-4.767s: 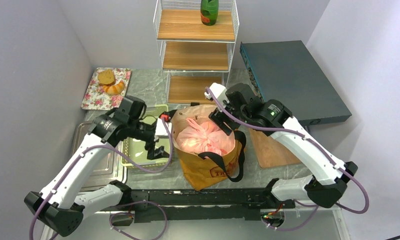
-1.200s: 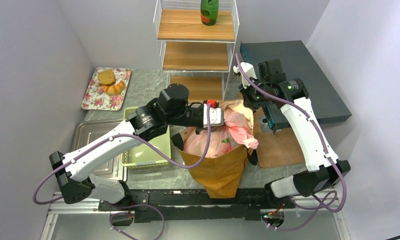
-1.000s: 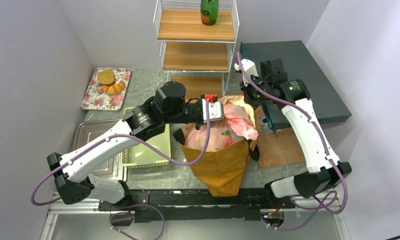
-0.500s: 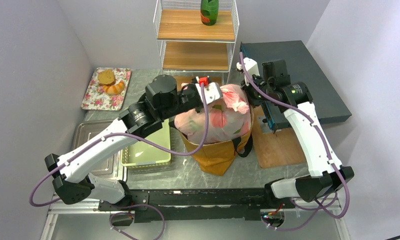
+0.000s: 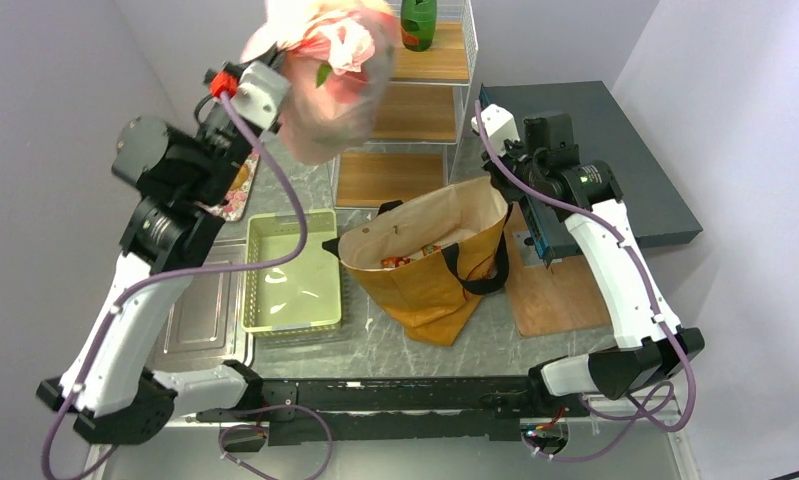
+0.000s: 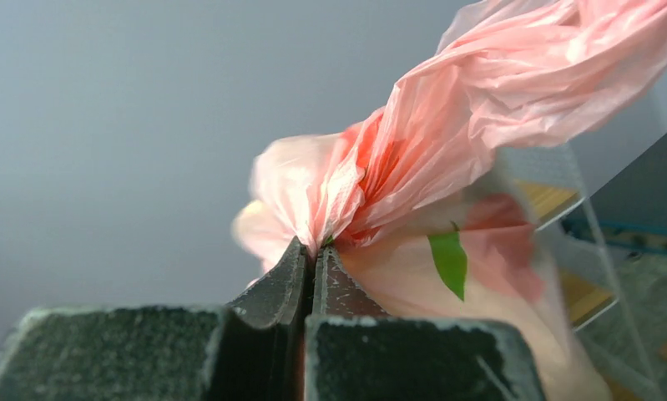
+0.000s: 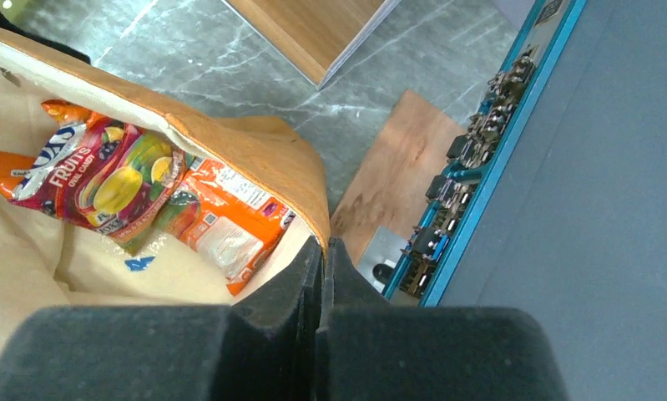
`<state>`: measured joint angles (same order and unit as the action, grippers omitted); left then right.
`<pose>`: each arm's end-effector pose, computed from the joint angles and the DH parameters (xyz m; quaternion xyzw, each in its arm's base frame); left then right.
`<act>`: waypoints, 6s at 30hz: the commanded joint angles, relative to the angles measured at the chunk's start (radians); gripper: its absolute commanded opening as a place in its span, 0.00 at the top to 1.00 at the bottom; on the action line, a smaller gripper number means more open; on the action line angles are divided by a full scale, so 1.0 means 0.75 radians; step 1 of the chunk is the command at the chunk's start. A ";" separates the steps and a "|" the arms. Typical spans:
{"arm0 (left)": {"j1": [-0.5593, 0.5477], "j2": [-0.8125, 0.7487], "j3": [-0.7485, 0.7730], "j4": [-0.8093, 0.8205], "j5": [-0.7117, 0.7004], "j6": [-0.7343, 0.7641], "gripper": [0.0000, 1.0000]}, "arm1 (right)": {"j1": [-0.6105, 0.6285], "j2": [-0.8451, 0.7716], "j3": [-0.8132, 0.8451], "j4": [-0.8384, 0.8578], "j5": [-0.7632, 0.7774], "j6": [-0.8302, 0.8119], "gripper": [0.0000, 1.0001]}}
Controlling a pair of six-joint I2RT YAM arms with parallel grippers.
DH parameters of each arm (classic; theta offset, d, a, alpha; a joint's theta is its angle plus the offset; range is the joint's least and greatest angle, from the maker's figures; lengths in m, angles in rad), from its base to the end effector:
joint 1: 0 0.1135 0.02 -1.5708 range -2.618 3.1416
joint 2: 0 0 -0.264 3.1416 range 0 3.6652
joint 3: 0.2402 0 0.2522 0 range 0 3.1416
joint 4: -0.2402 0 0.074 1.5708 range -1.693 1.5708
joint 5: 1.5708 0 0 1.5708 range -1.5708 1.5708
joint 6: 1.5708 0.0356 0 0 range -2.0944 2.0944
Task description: Untie the knot of the grocery bags and take out the mixed food
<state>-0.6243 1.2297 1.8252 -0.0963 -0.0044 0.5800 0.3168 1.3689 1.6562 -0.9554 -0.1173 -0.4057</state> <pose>0.1600 -0.1151 0.6018 0.2876 0.4218 -0.0179 0.8597 0.2560 0.0883 0.4313 -0.3414 0.8313 0.0333 0.4373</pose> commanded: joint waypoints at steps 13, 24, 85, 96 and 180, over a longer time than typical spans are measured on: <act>0.370 -0.530 -0.777 -0.215 0.374 -0.182 1.00 | -0.003 -0.017 0.030 0.428 -0.107 -0.111 1.00; 0.178 -0.395 -0.925 -0.304 0.796 -0.161 1.00 | -0.003 -0.097 -0.107 0.621 -0.249 -0.164 1.00; -0.091 -0.237 -1.166 -0.341 0.695 -0.319 0.51 | 0.127 -0.282 -0.536 0.080 -0.575 -0.102 0.32; 0.115 -0.400 -0.911 -0.644 0.849 -0.218 0.22 | 0.255 -0.184 -0.217 0.196 -0.702 -0.042 0.29; -0.214 -0.419 -1.260 -0.647 0.699 0.245 1.00 | 0.414 0.416 -0.020 0.177 -0.567 -0.023 1.00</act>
<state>-0.7784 0.9642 0.8600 -0.5453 0.4767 0.7406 0.7254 1.7760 1.6287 -0.8818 -0.6506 -0.4610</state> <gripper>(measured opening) 0.007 0.022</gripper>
